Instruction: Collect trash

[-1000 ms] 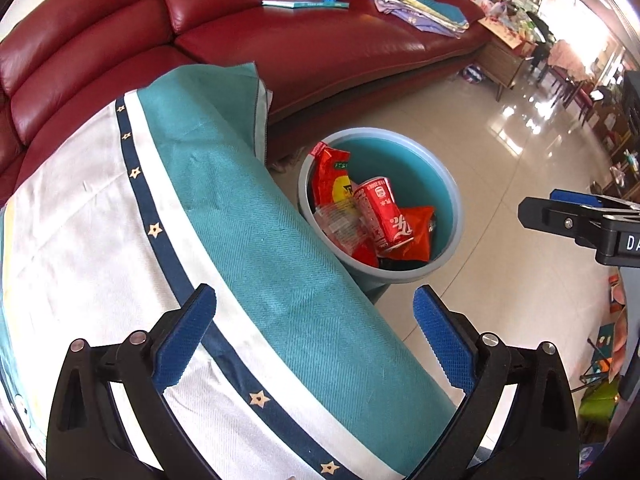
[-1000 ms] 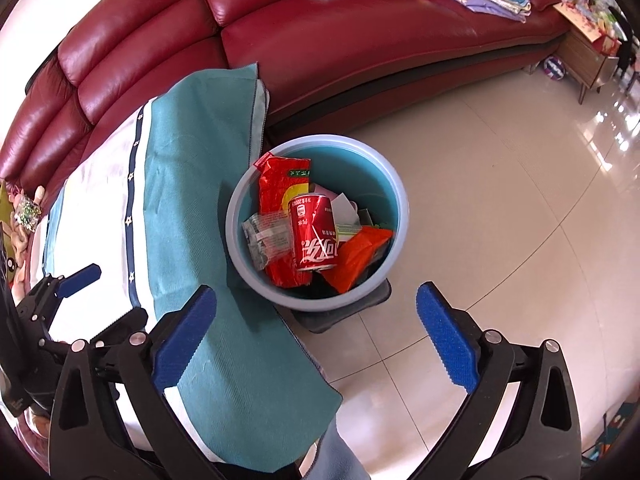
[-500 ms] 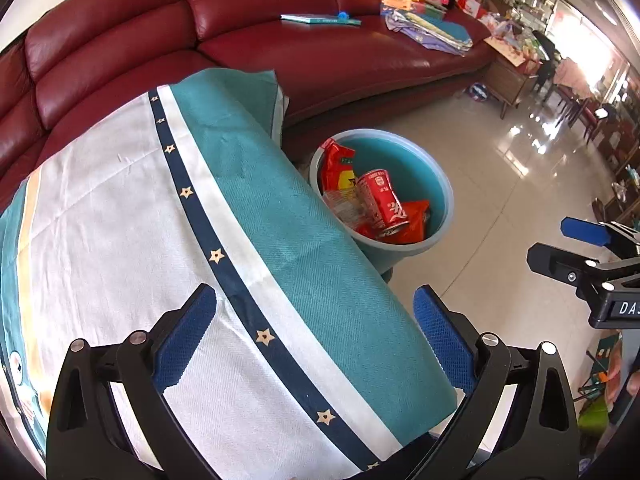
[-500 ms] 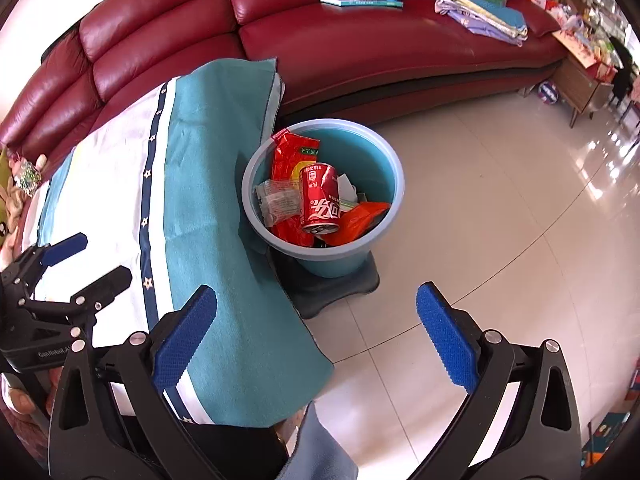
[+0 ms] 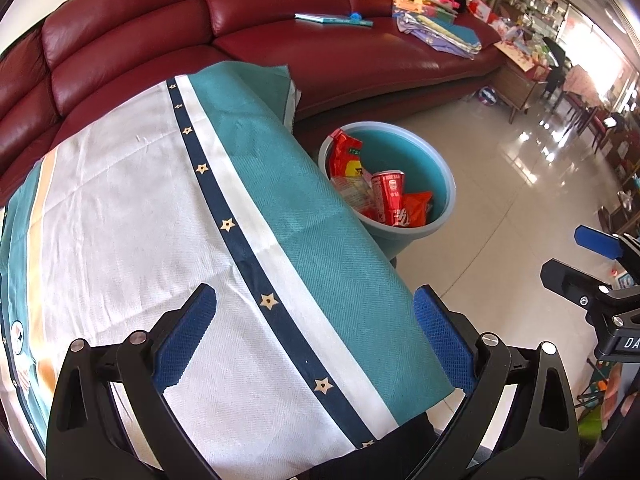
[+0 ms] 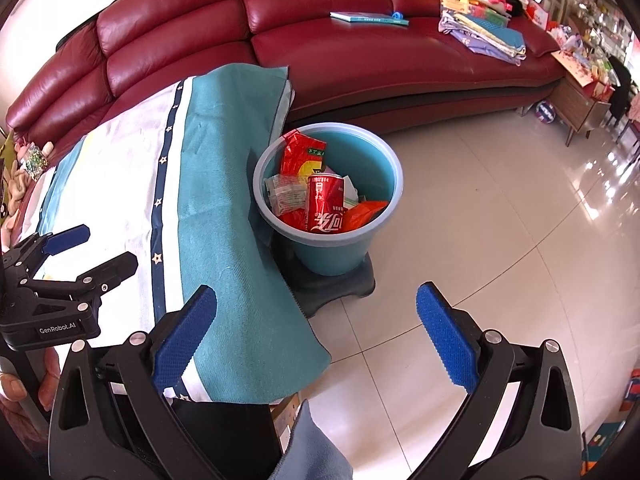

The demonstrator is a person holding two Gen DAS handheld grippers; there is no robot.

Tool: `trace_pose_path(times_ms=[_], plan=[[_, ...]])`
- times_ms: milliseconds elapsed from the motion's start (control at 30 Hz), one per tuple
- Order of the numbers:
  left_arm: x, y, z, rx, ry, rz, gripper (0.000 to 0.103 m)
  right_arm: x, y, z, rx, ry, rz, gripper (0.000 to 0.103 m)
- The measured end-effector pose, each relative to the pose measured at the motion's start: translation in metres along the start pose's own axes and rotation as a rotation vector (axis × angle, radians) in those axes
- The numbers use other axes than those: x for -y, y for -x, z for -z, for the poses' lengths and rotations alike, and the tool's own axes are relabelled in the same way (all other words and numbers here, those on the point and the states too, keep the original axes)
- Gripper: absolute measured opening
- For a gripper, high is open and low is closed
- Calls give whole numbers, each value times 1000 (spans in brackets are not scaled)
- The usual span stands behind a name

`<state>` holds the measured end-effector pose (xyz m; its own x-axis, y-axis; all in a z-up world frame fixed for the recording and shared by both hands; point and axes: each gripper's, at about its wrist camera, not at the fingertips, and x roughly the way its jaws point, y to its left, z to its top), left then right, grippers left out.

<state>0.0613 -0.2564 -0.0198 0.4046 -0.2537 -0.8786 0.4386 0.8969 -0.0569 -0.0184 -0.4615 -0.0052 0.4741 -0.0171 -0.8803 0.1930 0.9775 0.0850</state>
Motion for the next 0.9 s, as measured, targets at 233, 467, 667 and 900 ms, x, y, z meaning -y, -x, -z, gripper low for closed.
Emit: trace_pose_path(times_ms=[233, 467, 667, 900], plan=[[0, 2, 2, 0, -2, -4, 99, -1, 2, 4, 7, 11, 9, 96], [1, 1, 5, -1, -3, -4, 99, 3, 2, 6, 8, -2, 6, 96], [0, 1, 7, -5, 0, -5, 99, 7, 1, 8, 3, -10, 6, 96], [-2, -3, 5, -6, 13, -15, 99, 8, -2, 8, -2, -15, 4, 96]])
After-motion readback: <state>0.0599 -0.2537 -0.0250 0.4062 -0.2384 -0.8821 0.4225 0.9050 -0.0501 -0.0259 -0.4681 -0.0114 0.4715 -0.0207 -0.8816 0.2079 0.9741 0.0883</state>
